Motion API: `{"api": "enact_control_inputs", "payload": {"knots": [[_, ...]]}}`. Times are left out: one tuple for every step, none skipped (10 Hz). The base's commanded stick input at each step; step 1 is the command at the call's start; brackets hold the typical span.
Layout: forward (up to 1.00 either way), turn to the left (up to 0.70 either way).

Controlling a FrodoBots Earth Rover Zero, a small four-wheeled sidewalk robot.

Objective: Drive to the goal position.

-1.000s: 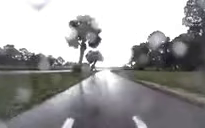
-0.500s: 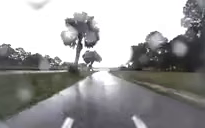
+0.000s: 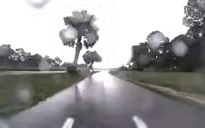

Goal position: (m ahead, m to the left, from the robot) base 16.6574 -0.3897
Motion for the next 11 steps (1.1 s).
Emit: {"api": "enact_control_inputs", "payload": {"knots": [[1.00, 0.00], [1.00, 0.00], [1.00, 0.00], [1.00, 0.00], [1.00, 0.00], [1.00, 0.00], [1.00, 0.00], [1.00, 0.00], [1.00, 0.00], [1.00, 0.00], [1.00, 0.00]]}}
